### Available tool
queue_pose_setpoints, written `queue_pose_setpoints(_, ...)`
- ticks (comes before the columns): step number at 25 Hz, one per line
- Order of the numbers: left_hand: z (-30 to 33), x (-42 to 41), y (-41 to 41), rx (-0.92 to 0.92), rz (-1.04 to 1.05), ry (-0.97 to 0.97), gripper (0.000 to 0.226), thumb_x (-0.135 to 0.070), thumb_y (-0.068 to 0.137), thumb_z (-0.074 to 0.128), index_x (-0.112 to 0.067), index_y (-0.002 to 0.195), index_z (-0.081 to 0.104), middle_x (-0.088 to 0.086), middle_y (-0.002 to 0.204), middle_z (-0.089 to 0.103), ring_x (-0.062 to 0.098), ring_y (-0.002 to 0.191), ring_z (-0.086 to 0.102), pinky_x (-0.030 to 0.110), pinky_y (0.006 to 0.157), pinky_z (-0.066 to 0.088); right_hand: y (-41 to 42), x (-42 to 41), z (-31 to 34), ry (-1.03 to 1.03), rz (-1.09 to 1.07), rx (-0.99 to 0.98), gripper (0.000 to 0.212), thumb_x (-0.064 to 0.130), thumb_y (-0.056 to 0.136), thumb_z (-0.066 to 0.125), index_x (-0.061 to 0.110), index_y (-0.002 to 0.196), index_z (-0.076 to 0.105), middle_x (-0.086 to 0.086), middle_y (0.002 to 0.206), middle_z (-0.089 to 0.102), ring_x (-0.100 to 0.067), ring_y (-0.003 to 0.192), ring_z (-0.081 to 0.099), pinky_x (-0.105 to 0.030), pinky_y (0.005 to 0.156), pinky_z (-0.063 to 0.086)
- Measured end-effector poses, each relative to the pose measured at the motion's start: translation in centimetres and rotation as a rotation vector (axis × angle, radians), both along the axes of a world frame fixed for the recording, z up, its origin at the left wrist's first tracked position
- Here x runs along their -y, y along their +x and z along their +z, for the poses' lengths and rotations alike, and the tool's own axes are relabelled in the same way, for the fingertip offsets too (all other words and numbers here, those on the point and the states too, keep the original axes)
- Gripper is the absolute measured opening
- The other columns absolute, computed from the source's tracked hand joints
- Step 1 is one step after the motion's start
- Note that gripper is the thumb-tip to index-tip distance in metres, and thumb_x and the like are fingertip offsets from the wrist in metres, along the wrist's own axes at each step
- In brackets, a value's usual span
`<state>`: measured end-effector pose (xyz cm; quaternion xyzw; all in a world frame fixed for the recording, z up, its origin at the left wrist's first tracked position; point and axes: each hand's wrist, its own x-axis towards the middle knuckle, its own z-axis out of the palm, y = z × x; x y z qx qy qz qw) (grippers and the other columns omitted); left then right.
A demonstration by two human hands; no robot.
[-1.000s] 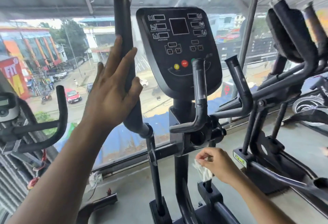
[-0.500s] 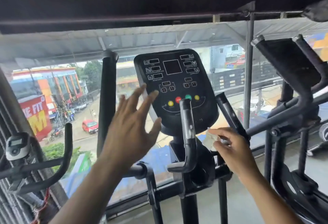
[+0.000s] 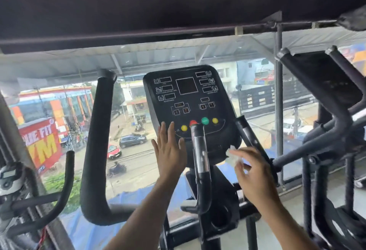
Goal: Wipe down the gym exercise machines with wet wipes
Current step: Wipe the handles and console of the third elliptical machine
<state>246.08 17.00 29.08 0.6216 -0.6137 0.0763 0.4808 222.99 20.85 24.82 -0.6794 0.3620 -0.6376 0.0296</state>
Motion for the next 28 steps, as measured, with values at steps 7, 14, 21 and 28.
queue_pose_setpoints(7,7.4,9.6,2.8,0.211,0.183,-0.017,0.075,-0.067,0.104,0.026,-0.037,0.165,-0.007,-0.004,0.172,-0.023,0.015,0.156,-0.029,0.05,0.125,-0.02,-0.3,9.2,14.4,-0.129,-0.15,-0.339,0.04,-0.015,0.08,0.06,0.008,0.108,0.074,-0.002,0.106,0.06,-0.016,0.094,0.063,-0.006,0.09,0.038)
queue_pose_setpoints(14,14.6,18.7,2.5,0.547,0.212,0.022,0.077,-0.075,0.099,0.007,-0.041,0.161,-0.023,-0.005,0.169,-0.03,0.016,0.155,-0.031,0.057,0.126,-0.016,-3.6,18.8,19.4,-0.14,-0.213,-0.508,0.038,-0.014,0.082,0.059,0.008,0.11,0.073,0.001,0.103,0.057,-0.019,0.088,0.063,-0.011,0.082,0.036)
queue_pose_setpoints(21,13.2,24.5,1.7,0.685,0.233,-0.006,0.091,-0.084,0.088,-0.005,-0.038,0.166,0.0,0.004,0.175,-0.011,0.024,0.161,-0.014,0.058,0.126,-0.014,-3.9,31.4,21.1,-0.073,-0.287,-0.446,0.036,-0.011,0.083,0.058,0.006,0.111,0.073,-0.005,0.107,0.059,-0.024,0.097,0.063,-0.011,0.083,0.032)
queue_pose_setpoints(28,12.9,25.1,2.1,0.695,0.232,-0.091,0.087,-0.083,0.092,0.002,-0.038,0.166,0.004,0.004,0.174,-0.011,0.023,0.161,-0.014,0.057,0.127,-0.011,3.5,39.3,25.6,-0.146,-0.248,-0.511,0.04,-0.016,0.088,0.056,0.004,0.121,0.07,-0.008,0.113,0.061,-0.024,0.102,0.062,-0.02,0.087,0.042)
